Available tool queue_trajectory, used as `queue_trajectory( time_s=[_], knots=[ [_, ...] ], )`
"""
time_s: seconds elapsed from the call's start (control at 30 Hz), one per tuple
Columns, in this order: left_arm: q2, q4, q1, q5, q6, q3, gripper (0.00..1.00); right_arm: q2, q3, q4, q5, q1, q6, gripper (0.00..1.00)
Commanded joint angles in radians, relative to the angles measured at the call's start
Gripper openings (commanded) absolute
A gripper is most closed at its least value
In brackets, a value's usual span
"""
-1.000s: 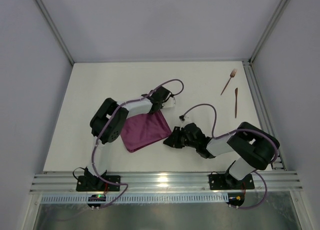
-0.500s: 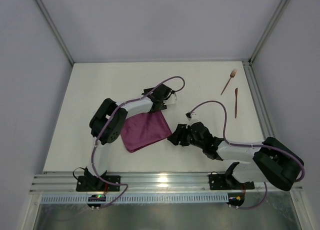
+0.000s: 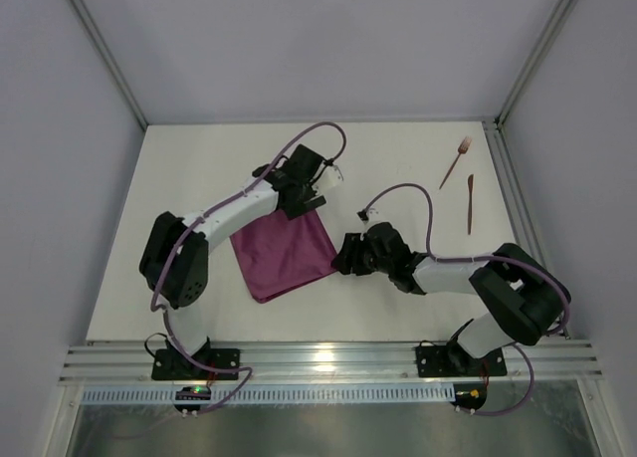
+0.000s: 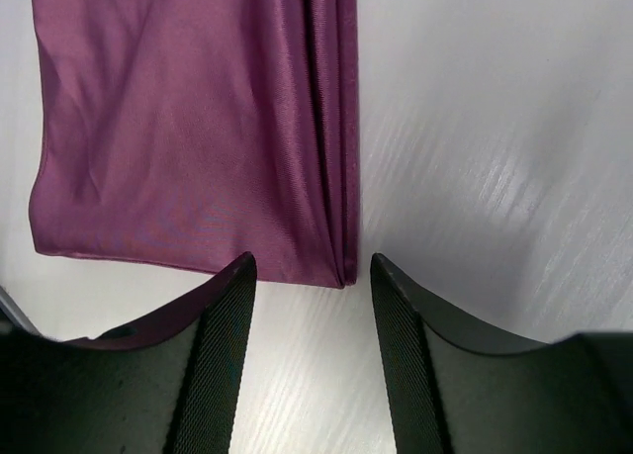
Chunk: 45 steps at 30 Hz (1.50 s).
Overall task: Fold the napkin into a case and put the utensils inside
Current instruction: Rotate the lower triangle-folded napkin at the center of the board.
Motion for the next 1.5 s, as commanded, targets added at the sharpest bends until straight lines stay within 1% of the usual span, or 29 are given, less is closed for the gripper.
queue_trajectory(
  time_s=[0.0, 0.07, 0.1, 0.13, 0.17, 0.2, 0.27, 0.3, 0.47, 0.6, 0.77, 0.83, 0.87, 0.9, 0.93, 0.97, 1.0, 1.07, 1.1, 1.17, 1.2, 1.23, 1.27, 1.3, 1.37, 1.4, 1.43, 1.47],
  knots=[
    [-0.069, -0.123, 0.095, 0.122, -0.101, -0.007, 0.77, 0.039, 0.031, 0.020, -0.026, -0.003, -0.038, 0.53],
    [-0.096, -0.125, 0.146, 0.192, -0.112, -0.040, 0.68, 0.045, 0.025, 0.022, -0.023, -0.003, -0.038, 0.48],
    [-0.105, -0.123, 0.199, 0.220, -0.121, -0.074, 0.63, 0.051, 0.025, 0.022, -0.021, -0.004, -0.043, 0.44],
    [-0.116, -0.122, 0.221, 0.238, -0.126, -0.094, 0.58, 0.056, 0.030, 0.017, -0.023, -0.006, -0.046, 0.43],
    [-0.134, -0.113, 0.243, 0.258, -0.128, -0.111, 0.57, 0.061, 0.034, 0.010, -0.026, -0.006, -0.047, 0.41],
    [-0.145, -0.105, 0.269, 0.258, -0.129, -0.152, 0.57, 0.070, 0.040, 0.005, -0.030, -0.005, -0.053, 0.38],
    [-0.174, -0.075, 0.286, 0.260, -0.131, -0.197, 0.59, 0.077, 0.053, -0.003, -0.050, -0.006, -0.053, 0.34],
    [-0.184, -0.065, 0.293, 0.263, -0.138, -0.237, 0.62, 0.082, 0.054, -0.006, -0.056, -0.005, -0.046, 0.33],
    [-0.208, -0.031, 0.362, 0.258, -0.161, -0.300, 0.64, 0.074, 0.024, 0.014, -0.098, -0.005, -0.018, 0.26],
    [-0.213, -0.018, 0.413, 0.266, -0.178, -0.324, 0.63, 0.041, -0.021, 0.026, -0.119, 0.012, 0.011, 0.25],
    [-0.204, -0.011, 0.427, 0.255, -0.189, -0.366, 0.63, -0.022, -0.053, 0.008, -0.141, 0.037, 0.046, 0.26],
    [-0.205, -0.011, 0.427, 0.257, -0.195, -0.377, 0.63, -0.045, -0.046, -0.023, -0.158, 0.040, 0.034, 0.33],
    [-0.208, -0.013, 0.427, 0.255, -0.200, -0.383, 0.63, -0.060, -0.035, -0.085, -0.156, 0.040, -0.001, 0.37],
    [-0.210, -0.014, 0.427, 0.257, -0.206, -0.392, 0.64, -0.089, -0.001, -0.121, -0.148, 0.034, -0.026, 0.43],
    [-0.213, -0.018, 0.427, 0.258, -0.207, -0.398, 0.64, -0.100, 0.017, -0.179, -0.157, 0.023, -0.047, 0.46],
    [-0.223, -0.027, 0.427, 0.261, -0.210, -0.407, 0.64, -0.110, 0.057, -0.199, -0.176, 0.006, -0.067, 0.49],
    [-0.233, -0.033, 0.427, 0.266, -0.212, -0.412, 0.64, -0.105, 0.078, -0.214, -0.240, -0.045, -0.073, 0.53],
    [-0.278, -0.057, 0.427, 0.284, -0.212, -0.418, 0.64, -0.084, 0.135, -0.260, -0.292, -0.090, -0.105, 0.56],
    [-0.297, -0.068, 0.427, 0.319, -0.209, -0.420, 0.64, -0.044, 0.211, -0.285, -0.296, -0.103, -0.172, 0.57],
    [-0.358, -0.117, 0.427, 0.353, -0.204, -0.420, 0.64, 0.011, 0.301, -0.360, -0.296, -0.126, -0.246, 0.59],
    [-0.380, -0.135, 0.424, 0.416, -0.201, -0.415, 0.65, 0.045, 0.394, -0.374, -0.308, -0.136, -0.286, 0.60],
    [-0.397, -0.157, 0.424, 0.428, -0.198, -0.410, 0.65, 0.121, 0.437, -0.379, -0.340, -0.161, -0.294, 0.61],
    [-0.411, -0.177, 0.422, 0.438, -0.198, -0.407, 0.66, 0.161, 0.480, -0.380, -0.348, -0.176, -0.297, 0.61],
    [-0.432, -0.220, 0.421, 0.444, -0.200, -0.403, 0.67, 0.242, 0.566, -0.415, -0.354, -0.199, -0.311, 0.62],
    [-0.441, -0.267, 0.419, 0.449, -0.201, -0.404, 0.67, 0.326, 0.657, -0.446, -0.360, -0.210, -0.349, 0.62],
    [-0.443, -0.290, 0.419, 0.455, -0.201, -0.409, 0.67, 0.369, 0.757, -0.475, -0.363, -0.212, -0.372, 0.63],
    [-0.452, -0.329, 0.421, 0.477, -0.201, -0.415, 0.67, 0.410, 0.805, -0.531, -0.372, -0.212, -0.413, 0.63],
    [-0.458, -0.340, 0.418, 0.487, -0.198, -0.444, 0.67, 0.488, 0.854, -0.556, -0.407, -0.212, -0.428, 0.63]
  ],
)
